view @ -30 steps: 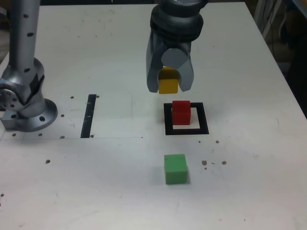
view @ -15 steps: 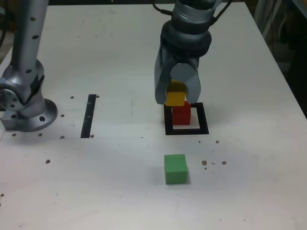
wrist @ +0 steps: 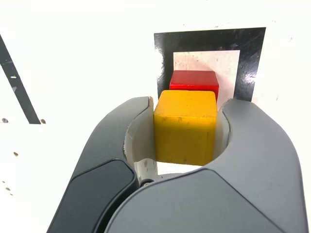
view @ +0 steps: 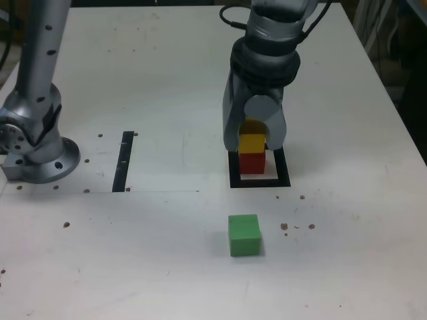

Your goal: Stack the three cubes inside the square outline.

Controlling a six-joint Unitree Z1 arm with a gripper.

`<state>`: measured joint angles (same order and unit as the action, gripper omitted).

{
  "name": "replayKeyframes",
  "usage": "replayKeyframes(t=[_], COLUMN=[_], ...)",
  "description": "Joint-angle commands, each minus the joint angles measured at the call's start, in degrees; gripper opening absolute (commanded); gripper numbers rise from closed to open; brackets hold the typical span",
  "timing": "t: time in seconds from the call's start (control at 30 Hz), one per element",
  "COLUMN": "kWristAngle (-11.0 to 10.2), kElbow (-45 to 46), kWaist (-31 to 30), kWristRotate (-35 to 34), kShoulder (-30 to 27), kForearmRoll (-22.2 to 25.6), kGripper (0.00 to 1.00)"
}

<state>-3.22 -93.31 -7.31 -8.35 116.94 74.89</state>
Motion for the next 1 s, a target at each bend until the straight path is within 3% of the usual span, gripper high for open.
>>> replayKeyframes(t=[0.0, 0.27, 0.33, 0.53, 0.6, 0.73, 0.97], kWristAngle=[0.1, 0.5, 0.4, 0.2, 0.0, -1.1, -2.7], kElbow=[0.3, 0.8, 0.8, 0.8, 0.8, 0.9, 1.3], kWaist=[0.3, 0.4, 0.4, 0.4, 0.5, 0.4, -0.3], kWristRotate=[0.2, 0.3, 0.3, 0.3, 0.3, -0.1, -0.9], kShoulder=[0.5, 0.7, 0.6, 0.3, 0.1, -0.9, -4.3], kForearmRoll=[-0.5, -1.2, -1.2, -1.0, -1.0, -0.6, 1.5], kGripper=[0.09, 0.24, 0.34, 0.82, 0.91, 0.99, 0.99])
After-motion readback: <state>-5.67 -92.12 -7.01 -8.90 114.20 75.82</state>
